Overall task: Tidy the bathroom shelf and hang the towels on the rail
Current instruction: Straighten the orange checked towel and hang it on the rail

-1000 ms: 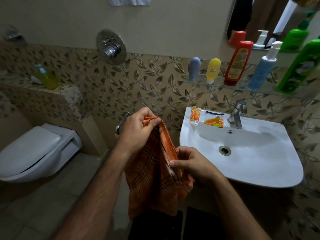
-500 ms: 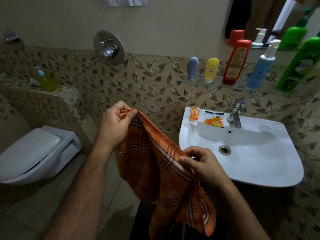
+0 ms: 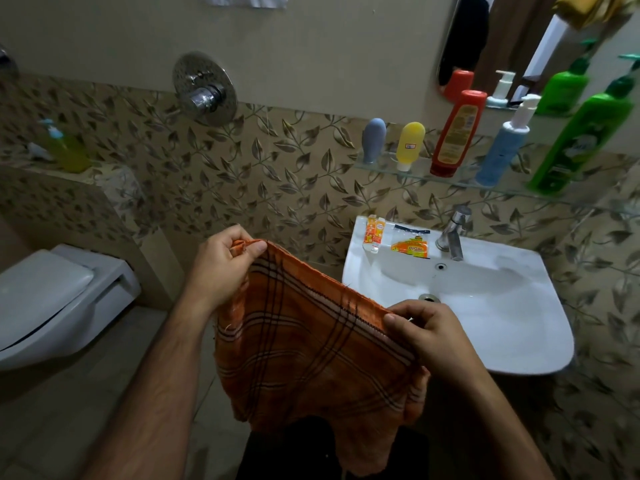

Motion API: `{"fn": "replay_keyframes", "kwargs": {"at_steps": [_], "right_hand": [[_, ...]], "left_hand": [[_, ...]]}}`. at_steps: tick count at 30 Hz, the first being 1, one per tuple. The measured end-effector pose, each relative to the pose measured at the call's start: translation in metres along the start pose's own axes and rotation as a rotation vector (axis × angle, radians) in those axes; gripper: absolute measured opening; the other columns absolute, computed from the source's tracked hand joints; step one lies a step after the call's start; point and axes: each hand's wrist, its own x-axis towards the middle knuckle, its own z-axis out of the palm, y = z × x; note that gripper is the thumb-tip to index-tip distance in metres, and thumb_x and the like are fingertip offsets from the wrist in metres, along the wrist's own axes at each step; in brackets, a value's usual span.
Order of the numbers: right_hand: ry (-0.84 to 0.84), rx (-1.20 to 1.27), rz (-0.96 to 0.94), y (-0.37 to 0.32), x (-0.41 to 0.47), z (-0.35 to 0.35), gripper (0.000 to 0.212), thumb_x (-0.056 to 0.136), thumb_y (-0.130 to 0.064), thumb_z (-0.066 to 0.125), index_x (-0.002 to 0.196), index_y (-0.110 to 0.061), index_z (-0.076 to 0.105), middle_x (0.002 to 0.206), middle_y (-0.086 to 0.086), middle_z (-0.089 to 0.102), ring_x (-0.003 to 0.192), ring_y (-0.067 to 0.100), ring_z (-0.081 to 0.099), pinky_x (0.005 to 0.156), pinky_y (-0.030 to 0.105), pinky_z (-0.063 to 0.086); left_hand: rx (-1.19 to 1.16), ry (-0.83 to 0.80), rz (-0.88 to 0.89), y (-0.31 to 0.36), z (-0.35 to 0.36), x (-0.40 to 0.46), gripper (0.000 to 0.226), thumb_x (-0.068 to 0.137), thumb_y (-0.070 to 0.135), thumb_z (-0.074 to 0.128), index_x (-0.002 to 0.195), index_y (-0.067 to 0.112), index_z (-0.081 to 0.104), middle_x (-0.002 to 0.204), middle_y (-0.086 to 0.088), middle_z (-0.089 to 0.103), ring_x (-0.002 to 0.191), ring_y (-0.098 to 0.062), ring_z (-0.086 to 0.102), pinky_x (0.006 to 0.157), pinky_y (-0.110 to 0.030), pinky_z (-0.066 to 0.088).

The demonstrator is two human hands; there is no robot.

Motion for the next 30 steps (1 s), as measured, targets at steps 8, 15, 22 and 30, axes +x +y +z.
{"fn": "replay_keyframes", "kwargs": {"at_steps": [8,15,22,30], "right_hand": [[0.312,-0.314,-0.082,-0.012,0.034,0.043,0.018,0.089,-0.020,0.063,0.076,-0.012,0.075,0.068,-0.004,0.070,0.066,0.011,0.063,0.063,0.028,0.048],[0.078,-0.385,-0.231,-0.019,0.030,0.050,0.010,0.090,-0.015,0.065,0.083,-0.015,0.073,0.078,-0.001,0.071,0.073,0.012,0.062,0.068,0.034,0.051],[-0.050,-0.336,-0.268,-0.021,0.025,0.046,0.009,0.090,-0.016,0.066,0.089,-0.021,0.074,0.082,-0.008,0.069,0.079,0.005,0.063,0.067,0.021,0.050],[-0.284,-0.090,0.100,-0.013,0.023,0.042,0.005,0.083,-0.017,0.075,0.083,-0.019,0.070,0.082,-0.001,0.072,0.071,0.008,0.067,0.065,0.024,0.052]], "left_hand": [[0.172,0.176,-0.159,-0.007,0.077,-0.051,0.014,0.086,0.031,0.067,0.094,0.019,0.065,0.092,-0.009,0.071,0.089,-0.031,0.064,0.071,-0.032,0.046],[-0.162,-0.437,-0.070,0.002,0.072,-0.052,0.072,0.085,0.031,0.071,0.142,0.053,0.034,0.140,-0.017,0.051,0.119,-0.030,0.057,0.102,-0.045,0.045],[-0.086,-0.673,0.068,0.004,0.065,-0.036,0.013,0.090,0.018,0.065,0.097,0.027,0.072,0.092,0.005,0.071,0.083,-0.004,0.065,0.079,-0.023,0.051],[0.264,-0.243,0.316,0.021,0.051,-0.031,0.005,0.088,0.024,0.066,0.087,0.029,0.067,0.085,0.011,0.069,0.084,-0.009,0.063,0.075,-0.029,0.050]]}}
